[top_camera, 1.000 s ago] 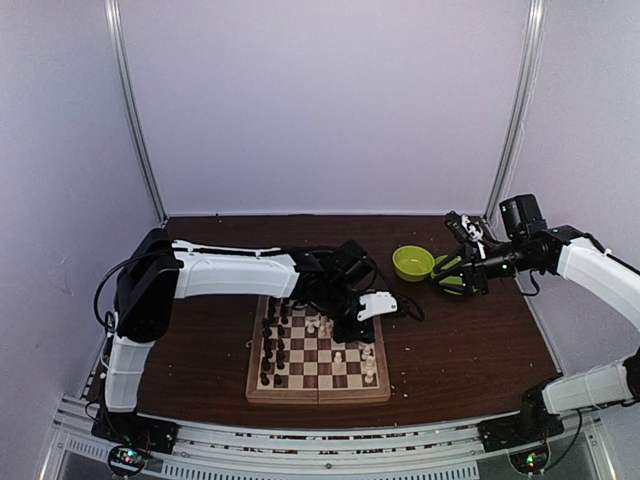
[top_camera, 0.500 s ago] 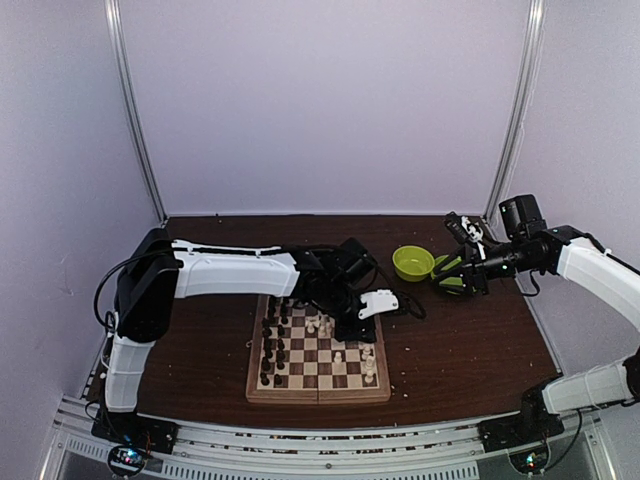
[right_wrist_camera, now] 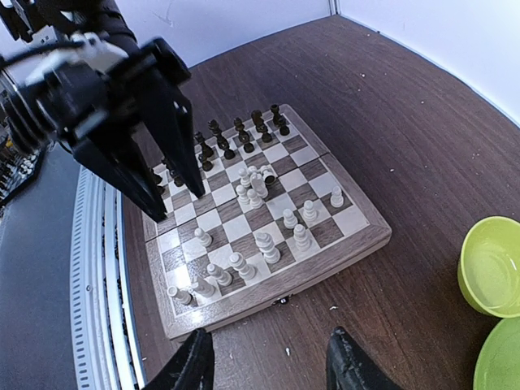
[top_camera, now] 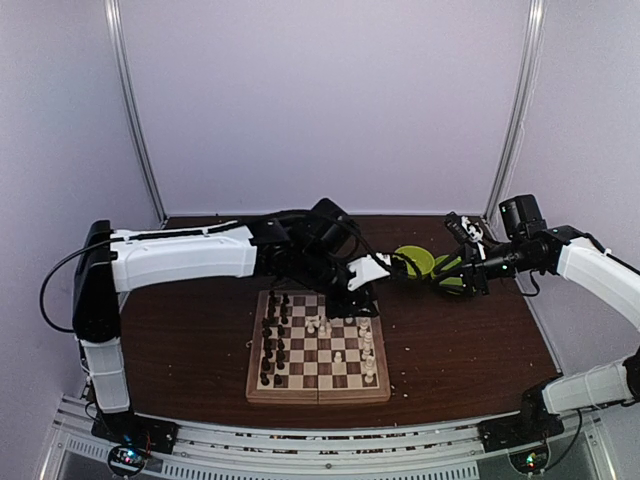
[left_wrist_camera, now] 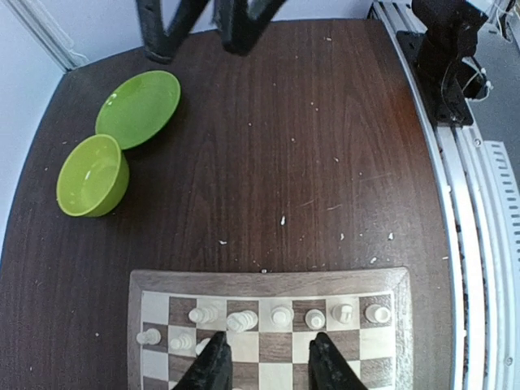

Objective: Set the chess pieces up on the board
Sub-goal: Place the queen at d1, then pick up the pawn from the chessboard, then place the pawn on e2.

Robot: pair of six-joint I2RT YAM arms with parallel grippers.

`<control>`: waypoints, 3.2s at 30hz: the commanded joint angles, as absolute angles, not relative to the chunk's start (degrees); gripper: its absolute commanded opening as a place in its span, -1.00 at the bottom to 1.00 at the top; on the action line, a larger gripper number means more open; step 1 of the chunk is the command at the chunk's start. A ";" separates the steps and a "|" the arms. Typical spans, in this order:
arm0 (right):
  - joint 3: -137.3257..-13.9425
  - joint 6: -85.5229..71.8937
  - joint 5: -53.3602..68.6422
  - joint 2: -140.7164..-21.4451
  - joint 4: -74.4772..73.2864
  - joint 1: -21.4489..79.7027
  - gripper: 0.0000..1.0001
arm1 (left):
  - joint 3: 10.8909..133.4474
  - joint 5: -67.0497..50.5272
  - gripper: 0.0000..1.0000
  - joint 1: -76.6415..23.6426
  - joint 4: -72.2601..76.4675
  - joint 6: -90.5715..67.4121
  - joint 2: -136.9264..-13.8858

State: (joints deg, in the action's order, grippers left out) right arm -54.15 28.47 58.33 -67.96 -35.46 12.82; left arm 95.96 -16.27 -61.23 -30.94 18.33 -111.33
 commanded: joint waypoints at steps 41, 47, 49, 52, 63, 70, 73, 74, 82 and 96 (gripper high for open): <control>-55.93 31.29 58.71 -69.27 -37.97 12.57 -0.07 | 83.99 -10.17 -0.82 -59.85 -28.25 5.62 -114.80; -55.98 31.38 58.71 -69.10 -38.19 12.58 -0.07 | 88.90 -9.22 -0.84 -57.52 -27.35 4.48 -117.81; -55.94 31.46 58.75 -69.01 -38.23 12.57 -0.06 | 90.23 -9.71 -0.84 -57.32 -27.33 4.48 -118.95; -56.04 31.58 58.70 -69.06 -38.32 12.57 -0.07 | 91.91 -10.20 -0.84 -57.30 -27.31 4.48 -120.30; -56.38 32.77 58.64 -69.95 -39.35 12.57 -0.07 | 92.99 -10.54 -0.84 -57.20 -28.10 4.75 -122.14; -56.51 33.02 58.79 -70.08 -39.62 12.56 -0.07 | 93.34 -11.49 -0.84 -57.19 -29.34 5.33 -122.87; -56.49 33.05 58.80 -70.14 -39.68 12.57 -0.07 | 93.25 -11.51 -0.83 -57.22 -29.70 5.43 -122.87; -56.51 33.07 58.80 -70.14 -39.70 12.55 -0.07 | 93.25 -11.48 -0.83 -57.22 -29.70 5.42 -122.87; -56.51 32.96 59.03 -70.15 -39.73 12.57 -0.07 | 93.18 -11.52 -0.62 -57.22 -29.86 4.96 -122.07; -56.69 33.29 59.17 -70.44 -40.02 12.57 -0.07 | 87.91 -2.21 -0.33 -56.30 -32.92 2.72 -108.65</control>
